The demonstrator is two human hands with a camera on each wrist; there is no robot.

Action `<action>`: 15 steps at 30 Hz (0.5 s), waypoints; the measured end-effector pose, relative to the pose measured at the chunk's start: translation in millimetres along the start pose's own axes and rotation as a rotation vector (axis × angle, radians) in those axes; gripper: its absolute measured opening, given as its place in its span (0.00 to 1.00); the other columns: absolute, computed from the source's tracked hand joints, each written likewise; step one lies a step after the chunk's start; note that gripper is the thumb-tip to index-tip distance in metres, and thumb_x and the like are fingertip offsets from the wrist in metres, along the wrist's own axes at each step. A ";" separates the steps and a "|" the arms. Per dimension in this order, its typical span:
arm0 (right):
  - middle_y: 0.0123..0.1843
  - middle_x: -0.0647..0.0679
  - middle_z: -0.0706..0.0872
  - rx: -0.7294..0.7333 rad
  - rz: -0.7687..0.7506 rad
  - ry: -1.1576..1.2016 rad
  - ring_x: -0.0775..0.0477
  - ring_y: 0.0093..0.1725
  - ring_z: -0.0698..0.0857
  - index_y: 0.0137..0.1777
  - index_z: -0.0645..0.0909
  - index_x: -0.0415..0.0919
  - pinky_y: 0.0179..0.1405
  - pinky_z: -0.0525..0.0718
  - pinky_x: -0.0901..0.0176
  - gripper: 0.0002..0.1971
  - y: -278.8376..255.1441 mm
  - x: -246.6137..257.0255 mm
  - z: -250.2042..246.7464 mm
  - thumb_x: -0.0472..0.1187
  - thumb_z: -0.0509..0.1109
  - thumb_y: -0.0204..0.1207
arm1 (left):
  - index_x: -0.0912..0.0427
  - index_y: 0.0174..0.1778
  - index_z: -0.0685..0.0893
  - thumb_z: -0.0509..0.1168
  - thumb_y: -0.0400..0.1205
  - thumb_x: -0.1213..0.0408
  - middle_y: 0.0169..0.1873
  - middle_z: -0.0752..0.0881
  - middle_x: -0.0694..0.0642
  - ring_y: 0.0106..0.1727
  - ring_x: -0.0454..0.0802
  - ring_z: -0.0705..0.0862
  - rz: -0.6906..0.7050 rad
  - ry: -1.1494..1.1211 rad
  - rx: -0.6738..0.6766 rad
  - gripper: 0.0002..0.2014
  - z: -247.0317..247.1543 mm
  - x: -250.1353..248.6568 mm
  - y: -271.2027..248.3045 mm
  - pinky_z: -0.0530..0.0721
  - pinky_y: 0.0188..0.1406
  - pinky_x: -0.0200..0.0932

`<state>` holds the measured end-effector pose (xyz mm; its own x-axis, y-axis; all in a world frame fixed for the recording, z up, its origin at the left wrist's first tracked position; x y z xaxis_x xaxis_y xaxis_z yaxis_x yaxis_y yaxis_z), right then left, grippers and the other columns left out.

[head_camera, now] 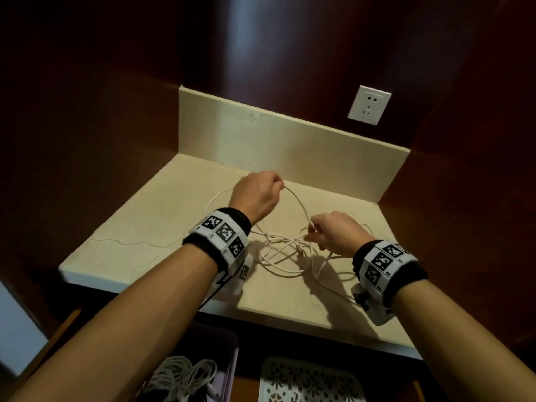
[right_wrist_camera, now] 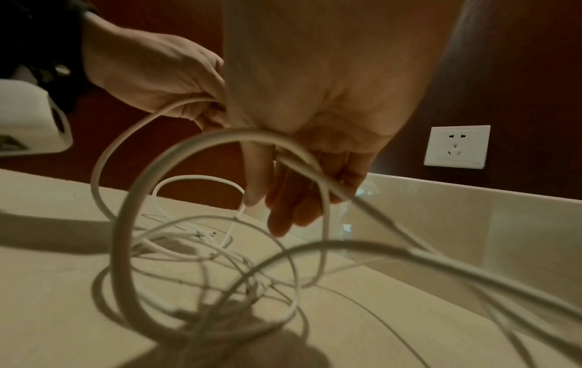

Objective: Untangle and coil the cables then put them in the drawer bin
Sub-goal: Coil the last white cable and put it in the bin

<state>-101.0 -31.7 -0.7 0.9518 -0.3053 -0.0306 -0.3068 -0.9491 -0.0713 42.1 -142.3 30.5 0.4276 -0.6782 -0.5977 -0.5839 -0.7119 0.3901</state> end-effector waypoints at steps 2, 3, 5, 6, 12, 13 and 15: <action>0.47 0.47 0.87 0.092 0.007 -0.016 0.44 0.47 0.83 0.48 0.83 0.44 0.45 0.79 0.54 0.10 -6.3 -10.5 6.9 0.51 0.70 0.79 | 0.56 0.53 0.87 0.58 0.86 0.58 0.45 0.90 0.57 0.47 0.57 0.86 -0.051 -0.013 -0.095 0.13 -11.0 9.8 4.1 0.80 0.47 0.47; 0.46 0.48 0.87 0.122 0.020 0.001 0.46 0.47 0.83 0.47 0.83 0.45 0.44 0.77 0.56 0.08 -9.0 -17.0 9.5 0.49 0.71 0.79 | 0.56 0.53 0.87 0.57 0.86 0.58 0.47 0.90 0.57 0.49 0.59 0.86 -0.078 -0.006 -0.130 0.13 -16.7 15.3 6.3 0.79 0.48 0.48; 0.41 0.52 0.86 0.139 0.047 0.087 0.49 0.43 0.82 0.43 0.84 0.46 0.39 0.75 0.60 0.08 -12.8 -29.9 12.2 0.48 0.69 0.81 | 0.56 0.54 0.86 0.58 0.85 0.59 0.50 0.89 0.58 0.53 0.60 0.85 -0.138 0.019 -0.172 0.12 -25.7 26.3 11.1 0.79 0.50 0.48; 0.39 0.54 0.86 0.129 0.062 0.145 0.51 0.42 0.83 0.42 0.85 0.46 0.38 0.75 0.62 0.10 -13.4 -35.0 12.1 0.47 0.68 0.82 | 0.55 0.54 0.86 0.58 0.85 0.60 0.52 0.89 0.58 0.54 0.60 0.84 -0.171 0.043 -0.168 0.12 -27.9 31.0 12.4 0.78 0.50 0.48; 0.40 0.51 0.90 0.025 0.043 0.302 0.58 0.38 0.86 0.55 0.89 0.47 0.44 0.81 0.60 0.11 -8.1 -31.3 3.5 0.48 0.66 0.83 | 0.56 0.63 0.84 0.58 0.80 0.69 0.62 0.84 0.59 0.64 0.60 0.78 -0.144 0.255 -0.025 0.18 -18.7 24.3 4.5 0.76 0.59 0.51; 0.39 0.50 0.90 -0.003 0.034 0.306 0.56 0.39 0.86 0.56 0.88 0.49 0.45 0.82 0.58 0.11 -7.4 -28.3 1.3 0.50 0.66 0.83 | 0.55 0.68 0.81 0.59 0.79 0.69 0.65 0.82 0.58 0.69 0.58 0.75 -0.067 0.277 0.016 0.21 -12.4 16.9 2.1 0.73 0.66 0.53; 0.38 0.50 0.89 -0.060 0.015 0.311 0.53 0.38 0.86 0.57 0.88 0.51 0.44 0.82 0.57 0.12 -6.2 -21.4 -3.4 0.52 0.66 0.83 | 0.50 0.72 0.78 0.61 0.78 0.67 0.68 0.80 0.55 0.72 0.54 0.71 0.084 0.291 0.122 0.25 2.3 1.2 -3.4 0.65 0.74 0.53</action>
<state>-119.5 -19.5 3.7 0.9066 -0.3195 0.2756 -0.3285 -0.9444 -0.0142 42.9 -140.3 26.8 0.5436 -0.7695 -0.3352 -0.6962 -0.6365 0.3321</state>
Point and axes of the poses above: each hand's wrist, its own y-axis towards the middle knuckle, its own z-axis out of the palm, x = y × z, the point moved 4 cm from there along y, towards the middle knuckle
